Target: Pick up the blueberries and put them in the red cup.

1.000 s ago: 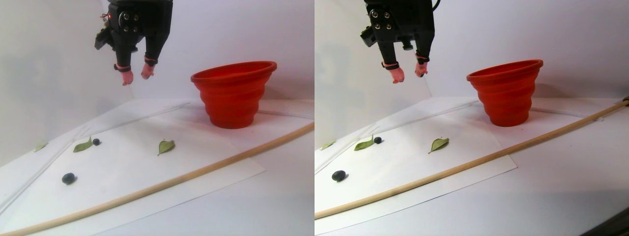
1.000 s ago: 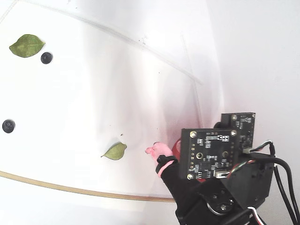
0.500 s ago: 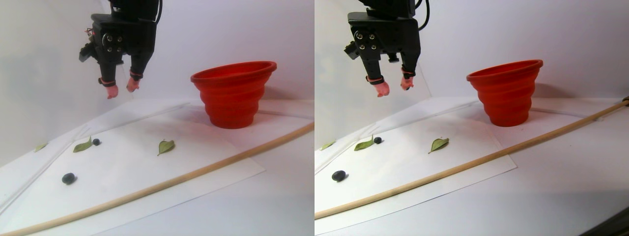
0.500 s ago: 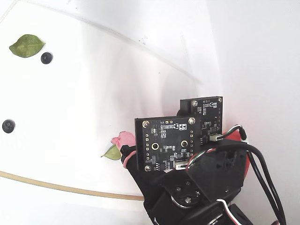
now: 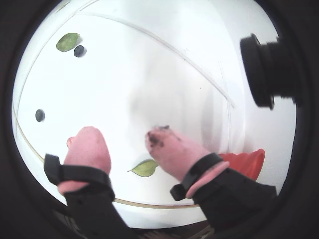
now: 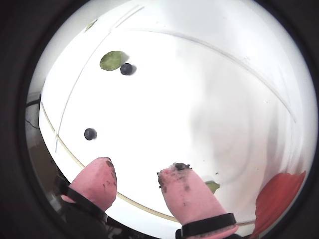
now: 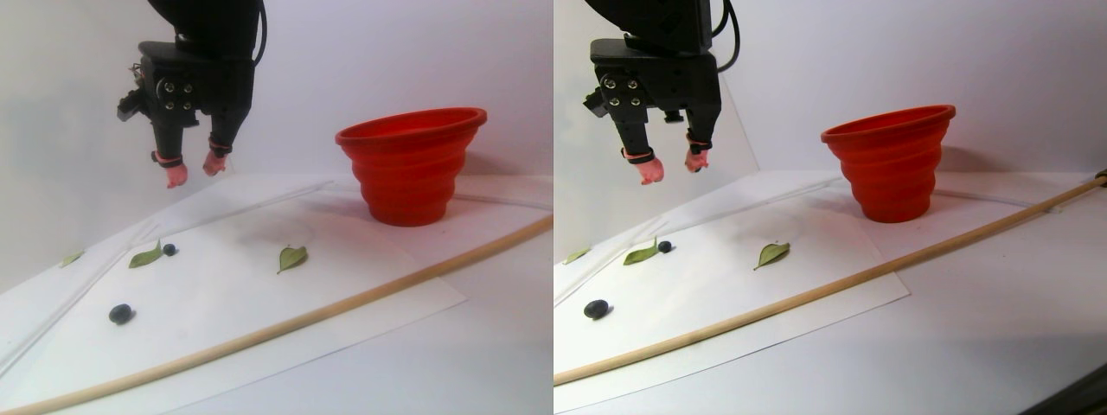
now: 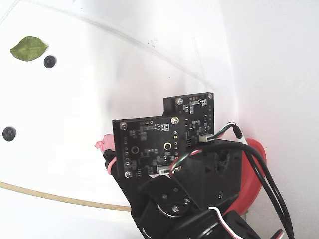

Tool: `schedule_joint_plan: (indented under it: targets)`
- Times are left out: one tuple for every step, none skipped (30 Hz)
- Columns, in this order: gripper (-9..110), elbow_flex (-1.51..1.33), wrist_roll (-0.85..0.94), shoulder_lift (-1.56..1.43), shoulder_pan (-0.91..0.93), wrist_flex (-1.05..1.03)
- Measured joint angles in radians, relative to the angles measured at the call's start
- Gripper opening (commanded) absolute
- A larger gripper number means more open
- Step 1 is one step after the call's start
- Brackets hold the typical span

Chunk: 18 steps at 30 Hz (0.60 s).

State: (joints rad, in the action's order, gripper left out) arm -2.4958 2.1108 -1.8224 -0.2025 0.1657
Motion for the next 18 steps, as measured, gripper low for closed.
schedule_joint_plan:
  targets:
    - [16, 0.006, 0.0, 0.012, -0.003, 0.008]
    - [16, 0.011, 0.006, 0.023, -0.005, 0.017]
    - [16, 0.014, 0.011, 0.029, -0.005, 0.021]
    - [16, 0.014, 0.011, 0.032, -0.005, 0.025]
    - [16, 0.017, 0.015, 0.041, -0.005, 0.032]
    - [16, 0.028, 0.021, 0.06, -0.006, 0.04]
    - [16, 0.034, 0.026, 0.071, -0.009, 0.044]
    - [16, 0.04, 0.032, 0.086, -0.014, 0.054]
    - [16, 0.046, 0.035, 0.098, -0.017, 0.061]
    - [16, 0.051, 0.041, 0.112, -0.025, 0.074]
    - [16, 0.057, 0.043, 0.127, -0.031, 0.084]
    - [16, 0.06, 0.044, 0.14, -0.035, 0.092]
    - [16, 0.063, 0.044, 0.152, -0.04, 0.097]
    - [16, 0.069, 0.044, 0.16, -0.046, 0.101]
    - [16, 0.075, 0.044, 0.169, -0.051, 0.103]
    - [16, 0.081, 0.044, 0.175, -0.055, 0.104]
    - [16, 0.086, 0.044, 0.178, -0.058, 0.104]
    - [16, 0.094, 0.048, 0.187, -0.061, 0.104]
